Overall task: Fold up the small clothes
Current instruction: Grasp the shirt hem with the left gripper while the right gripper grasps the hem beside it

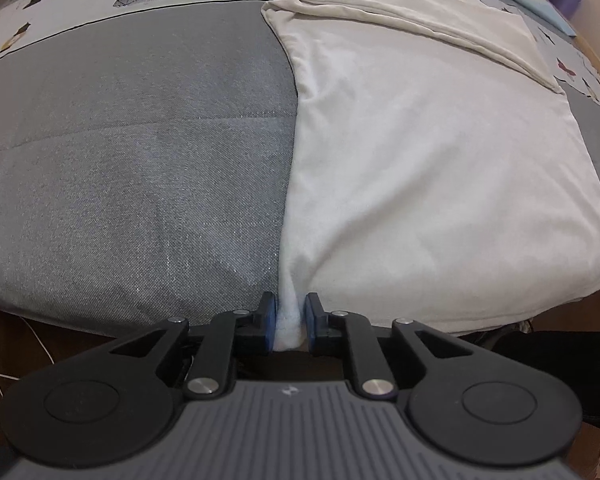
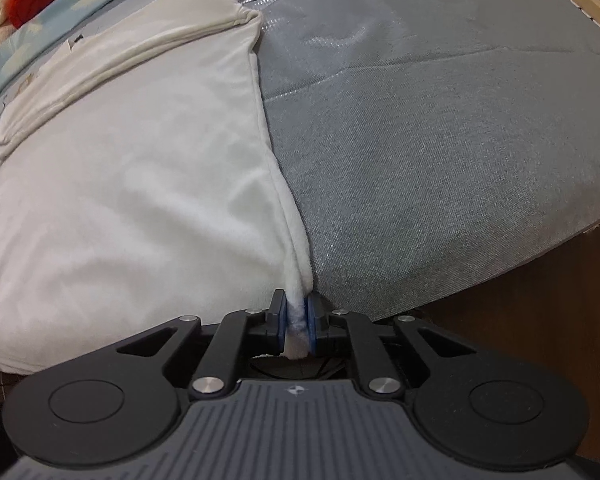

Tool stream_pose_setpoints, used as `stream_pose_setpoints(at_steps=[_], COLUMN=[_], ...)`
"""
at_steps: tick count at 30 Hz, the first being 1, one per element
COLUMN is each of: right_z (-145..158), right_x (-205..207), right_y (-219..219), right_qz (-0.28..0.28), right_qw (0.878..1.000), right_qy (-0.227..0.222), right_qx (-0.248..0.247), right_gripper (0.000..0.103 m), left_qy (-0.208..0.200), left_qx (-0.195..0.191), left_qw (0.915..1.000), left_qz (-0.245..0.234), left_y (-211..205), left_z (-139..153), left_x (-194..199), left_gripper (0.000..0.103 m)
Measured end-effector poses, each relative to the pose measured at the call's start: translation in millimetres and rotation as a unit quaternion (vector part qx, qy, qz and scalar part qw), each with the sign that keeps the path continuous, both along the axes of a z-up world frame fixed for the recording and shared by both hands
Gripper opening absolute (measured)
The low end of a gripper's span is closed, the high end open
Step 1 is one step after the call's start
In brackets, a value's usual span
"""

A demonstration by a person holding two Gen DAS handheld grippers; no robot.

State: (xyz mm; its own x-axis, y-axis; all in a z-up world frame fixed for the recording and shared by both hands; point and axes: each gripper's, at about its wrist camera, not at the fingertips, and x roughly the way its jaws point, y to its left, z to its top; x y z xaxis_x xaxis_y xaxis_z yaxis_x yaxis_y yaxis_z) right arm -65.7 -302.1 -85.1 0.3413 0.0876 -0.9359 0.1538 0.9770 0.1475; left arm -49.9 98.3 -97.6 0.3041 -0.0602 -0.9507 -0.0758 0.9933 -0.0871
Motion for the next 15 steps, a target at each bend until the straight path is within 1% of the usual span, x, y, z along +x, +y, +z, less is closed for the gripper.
stream_pose_setpoints(at_steps=[8,13,15], right_z=[-3.0,-4.5,-3.0], right_x=[-1.5,0.1,-0.8], right_y=[3.5,4.8,5.2], right_qz=[0.005,0.009,0.009], right_qw=[1.000,1.000,1.000], right_qy=[0.007,0.005,0.000], right_qx=[-0.004,-0.008,-0.007], right_gripper=[0.012,0.011,0.008], left_qy=[0.005,0.004,0.000], left_qx=[0.002,0.002,0.002], left_qw=[1.0000,1.0000,1.0000], left_qz=[-0.003,-0.006,-0.008], left_y=[-1.3,-1.8,-3.0], left_z=[-2.2,-2.0,-0.7], left_x=[0.9,2.2,1.1], left_gripper=[0.016,0.010,0.008])
